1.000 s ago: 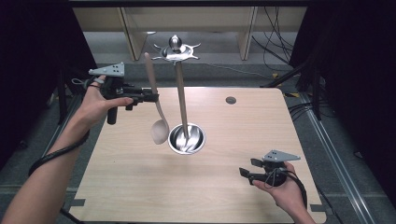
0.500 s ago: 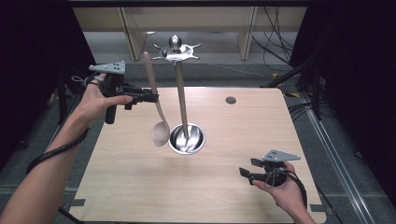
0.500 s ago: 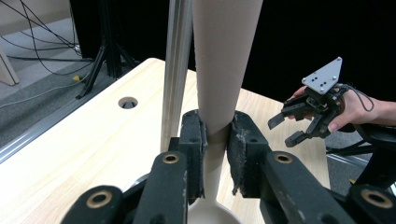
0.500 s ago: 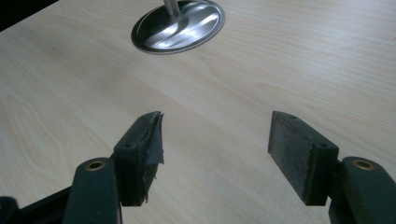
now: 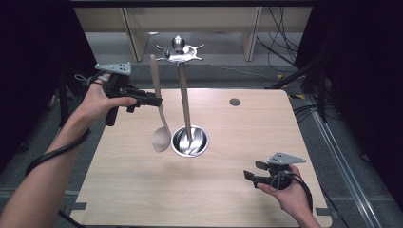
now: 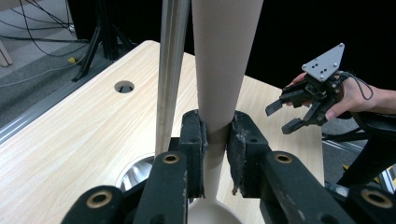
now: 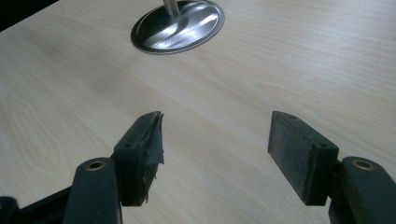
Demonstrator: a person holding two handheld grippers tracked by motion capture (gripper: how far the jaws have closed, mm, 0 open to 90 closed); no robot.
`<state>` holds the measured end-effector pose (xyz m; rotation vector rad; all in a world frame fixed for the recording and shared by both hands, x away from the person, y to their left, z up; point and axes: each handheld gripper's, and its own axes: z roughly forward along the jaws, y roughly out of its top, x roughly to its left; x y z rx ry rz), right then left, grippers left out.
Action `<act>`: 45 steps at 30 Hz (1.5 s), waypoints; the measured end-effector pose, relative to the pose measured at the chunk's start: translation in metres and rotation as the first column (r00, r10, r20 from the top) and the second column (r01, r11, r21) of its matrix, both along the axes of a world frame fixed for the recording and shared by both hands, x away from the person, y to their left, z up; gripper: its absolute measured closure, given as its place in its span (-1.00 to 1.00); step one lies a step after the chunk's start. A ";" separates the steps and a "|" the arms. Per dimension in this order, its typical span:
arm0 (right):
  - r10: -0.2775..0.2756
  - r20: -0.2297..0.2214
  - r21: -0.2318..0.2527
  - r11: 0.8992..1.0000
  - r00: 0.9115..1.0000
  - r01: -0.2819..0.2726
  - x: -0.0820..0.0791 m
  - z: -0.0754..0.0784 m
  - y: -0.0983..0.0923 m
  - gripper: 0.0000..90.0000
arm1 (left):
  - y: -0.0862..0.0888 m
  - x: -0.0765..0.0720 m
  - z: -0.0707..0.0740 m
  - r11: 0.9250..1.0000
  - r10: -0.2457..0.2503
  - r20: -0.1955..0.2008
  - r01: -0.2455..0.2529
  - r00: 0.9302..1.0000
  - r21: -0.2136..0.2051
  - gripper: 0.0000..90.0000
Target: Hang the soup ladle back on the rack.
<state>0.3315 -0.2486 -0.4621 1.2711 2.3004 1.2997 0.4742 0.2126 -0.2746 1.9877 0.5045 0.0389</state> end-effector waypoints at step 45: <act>-0.012 0.025 -0.034 0.999 1.000 0.013 0.000 0.002 -0.002 -0.20 | 0.038 -0.068 -0.075 0.939 0.336 0.117 -0.322 0.935 -0.121 -0.30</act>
